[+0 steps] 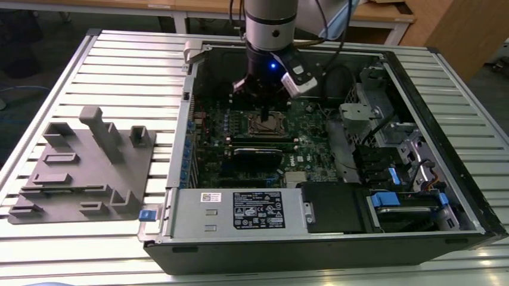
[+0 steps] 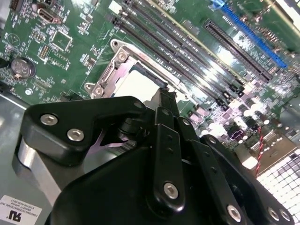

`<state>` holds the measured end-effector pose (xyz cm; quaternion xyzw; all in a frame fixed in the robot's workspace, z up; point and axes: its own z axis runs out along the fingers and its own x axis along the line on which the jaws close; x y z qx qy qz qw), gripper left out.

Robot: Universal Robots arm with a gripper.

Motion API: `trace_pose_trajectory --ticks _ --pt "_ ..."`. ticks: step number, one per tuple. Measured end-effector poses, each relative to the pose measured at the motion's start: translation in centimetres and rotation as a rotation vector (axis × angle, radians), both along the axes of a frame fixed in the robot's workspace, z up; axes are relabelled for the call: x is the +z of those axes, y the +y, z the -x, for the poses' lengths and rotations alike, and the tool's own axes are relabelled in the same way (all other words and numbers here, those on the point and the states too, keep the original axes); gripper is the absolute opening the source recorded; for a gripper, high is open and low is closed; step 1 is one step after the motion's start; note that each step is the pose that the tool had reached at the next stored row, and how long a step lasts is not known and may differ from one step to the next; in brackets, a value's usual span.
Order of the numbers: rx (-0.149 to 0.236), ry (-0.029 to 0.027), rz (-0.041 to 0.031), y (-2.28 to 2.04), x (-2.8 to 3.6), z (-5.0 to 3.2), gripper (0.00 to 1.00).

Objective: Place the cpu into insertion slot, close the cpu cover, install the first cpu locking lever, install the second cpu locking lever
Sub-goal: 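Install the second cpu locking lever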

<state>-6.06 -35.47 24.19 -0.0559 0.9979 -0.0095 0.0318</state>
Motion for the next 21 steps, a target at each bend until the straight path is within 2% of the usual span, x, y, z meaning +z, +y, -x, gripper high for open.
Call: trace_pose_trajectory --ticks 5,9,21 --pt "0.000 -0.0001 -0.0001 -0.63 0.00 0.00 0.11" --pt "0.000 -0.0001 -0.0001 -0.95 0.00 0.00 0.11" --pt "0.000 0.0000 0.0000 -0.99 -0.01 0.00 0.11"
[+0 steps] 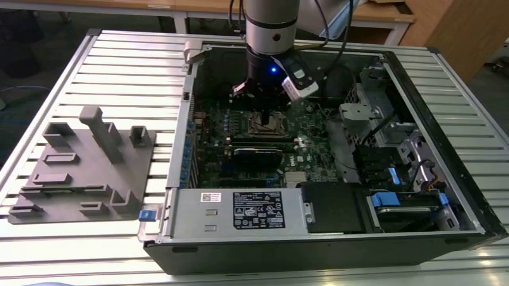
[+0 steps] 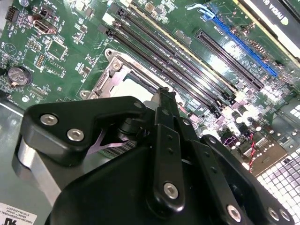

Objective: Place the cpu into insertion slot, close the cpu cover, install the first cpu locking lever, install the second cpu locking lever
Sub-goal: 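Install the second cpu locking lever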

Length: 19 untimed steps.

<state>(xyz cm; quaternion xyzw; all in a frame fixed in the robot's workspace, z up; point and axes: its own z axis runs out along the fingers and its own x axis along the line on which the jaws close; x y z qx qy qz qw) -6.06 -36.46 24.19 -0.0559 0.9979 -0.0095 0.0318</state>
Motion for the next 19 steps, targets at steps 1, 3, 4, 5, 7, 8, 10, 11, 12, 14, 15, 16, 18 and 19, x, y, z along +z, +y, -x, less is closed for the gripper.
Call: trace_pose_trajectory --ticks 1,3,4,5,7,8,10,11,12,14,15,16,18,19 --pt "-0.001 -0.0001 -0.0002 0.00 -0.03 0.03 0.11" --pt "-0.005 0.0000 -0.0001 0.00 -0.11 0.10 0.11" --pt "-0.008 0.0000 0.0000 0.00 -0.14 0.12 0.11" --pt "-0.012 0.0000 0.0000 0.00 -0.16 0.12 0.11" --pt "-0.026 0.0000 0.0000 0.00 -0.22 0.14 0.11" --pt "-0.033 0.0001 0.0001 0.00 -0.24 0.14 0.11" --pt "-0.038 0.0001 0.0002 0.00 -0.24 0.15 0.11" --pt "-0.038 0.0000 0.0001 0.00 -0.25 0.14 0.11" --pt "-0.038 -0.0001 0.0000 0.00 -0.26 0.14 0.11" --pt "-0.038 0.0051 -0.0001 0.00 -0.27 0.14 0.11" --pt "-0.038 0.0189 -0.0003 0.01 -0.29 0.12 0.11" --pt "-0.038 0.0304 0.0001 0.00 -0.29 0.11 0.11" --pt "-0.038 0.0416 0.0007 0.00 -0.27 0.11 0.11" --pt "-0.038 0.0426 0.0008 0.00 -0.27 0.12 0.11"
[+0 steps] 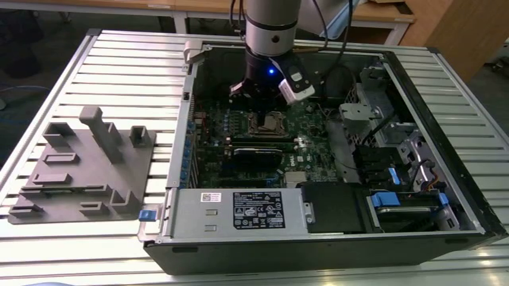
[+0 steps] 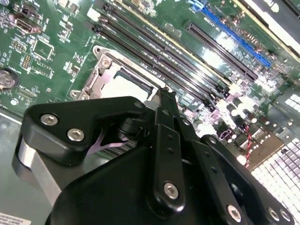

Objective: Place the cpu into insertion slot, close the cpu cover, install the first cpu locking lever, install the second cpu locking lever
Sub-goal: 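Install the second cpu locking lever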

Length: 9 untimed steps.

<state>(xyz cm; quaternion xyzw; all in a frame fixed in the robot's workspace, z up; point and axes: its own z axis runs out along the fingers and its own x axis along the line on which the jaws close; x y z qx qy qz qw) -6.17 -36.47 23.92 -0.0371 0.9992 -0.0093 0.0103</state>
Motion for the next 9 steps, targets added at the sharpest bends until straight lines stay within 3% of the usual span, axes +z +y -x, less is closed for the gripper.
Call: trace_pose_trajectory --ticks 9 --pt "-0.015 0.0018 -0.0004 -0.18 -0.10 -0.01 0.11"
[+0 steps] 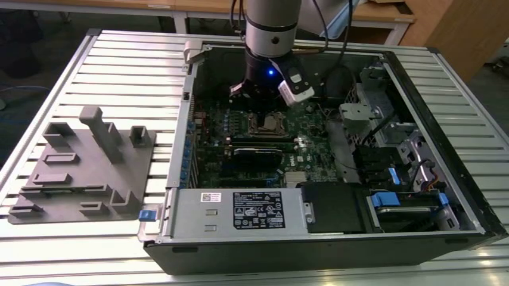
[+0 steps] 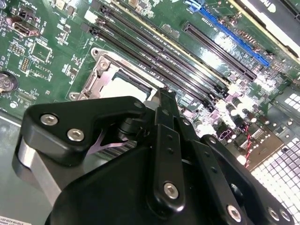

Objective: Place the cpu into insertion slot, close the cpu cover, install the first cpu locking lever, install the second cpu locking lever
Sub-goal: 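Install the second cpu locking lever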

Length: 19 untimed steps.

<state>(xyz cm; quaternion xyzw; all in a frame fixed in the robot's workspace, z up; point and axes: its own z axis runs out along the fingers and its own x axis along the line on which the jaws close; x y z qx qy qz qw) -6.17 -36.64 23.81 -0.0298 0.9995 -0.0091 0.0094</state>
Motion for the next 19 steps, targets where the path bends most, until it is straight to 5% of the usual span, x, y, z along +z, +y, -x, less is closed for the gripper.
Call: trace_pose_trajectory --ticks 19 --pt "-0.047 0.0000 0.0000 -0.71 -0.59 0.39 0.11"
